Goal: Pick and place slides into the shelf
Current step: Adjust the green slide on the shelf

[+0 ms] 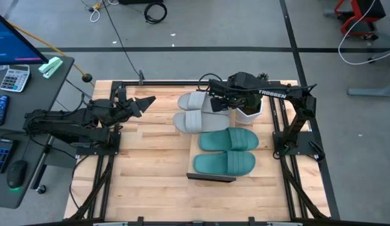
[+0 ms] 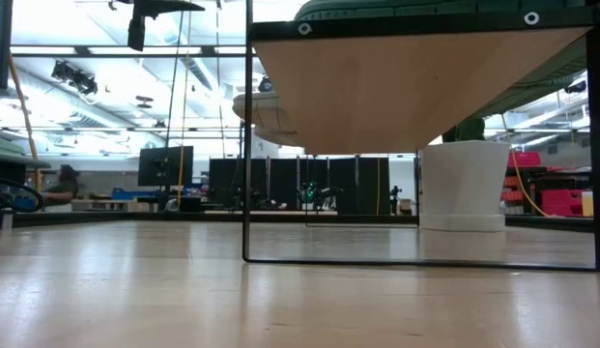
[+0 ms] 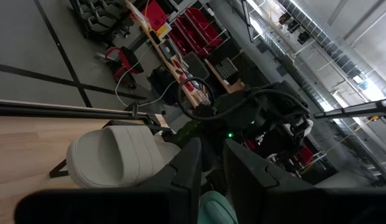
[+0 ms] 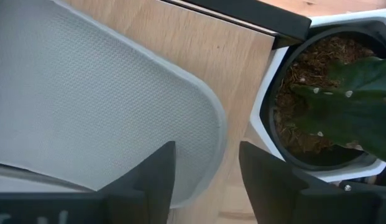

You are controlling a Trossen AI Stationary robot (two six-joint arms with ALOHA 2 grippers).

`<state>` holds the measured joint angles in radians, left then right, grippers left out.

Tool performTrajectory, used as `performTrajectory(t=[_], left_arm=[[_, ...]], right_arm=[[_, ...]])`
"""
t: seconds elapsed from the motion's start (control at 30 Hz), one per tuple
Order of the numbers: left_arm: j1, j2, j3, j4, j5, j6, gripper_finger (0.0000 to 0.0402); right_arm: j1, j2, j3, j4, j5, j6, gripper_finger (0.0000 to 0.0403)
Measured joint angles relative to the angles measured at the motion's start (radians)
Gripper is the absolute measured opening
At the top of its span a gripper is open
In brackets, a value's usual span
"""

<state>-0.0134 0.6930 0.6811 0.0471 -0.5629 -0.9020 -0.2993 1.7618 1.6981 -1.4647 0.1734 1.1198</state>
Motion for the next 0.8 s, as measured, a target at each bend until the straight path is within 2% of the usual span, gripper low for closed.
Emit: performTrajectory(t=[0.8], left_arm=[[0.0, 0.0, 0.0, 0.0, 0.0, 0.0, 0.007]], right_arm=[[0.003, 0.0, 0.022, 0.0, 0.061, -0.014, 0.0134]])
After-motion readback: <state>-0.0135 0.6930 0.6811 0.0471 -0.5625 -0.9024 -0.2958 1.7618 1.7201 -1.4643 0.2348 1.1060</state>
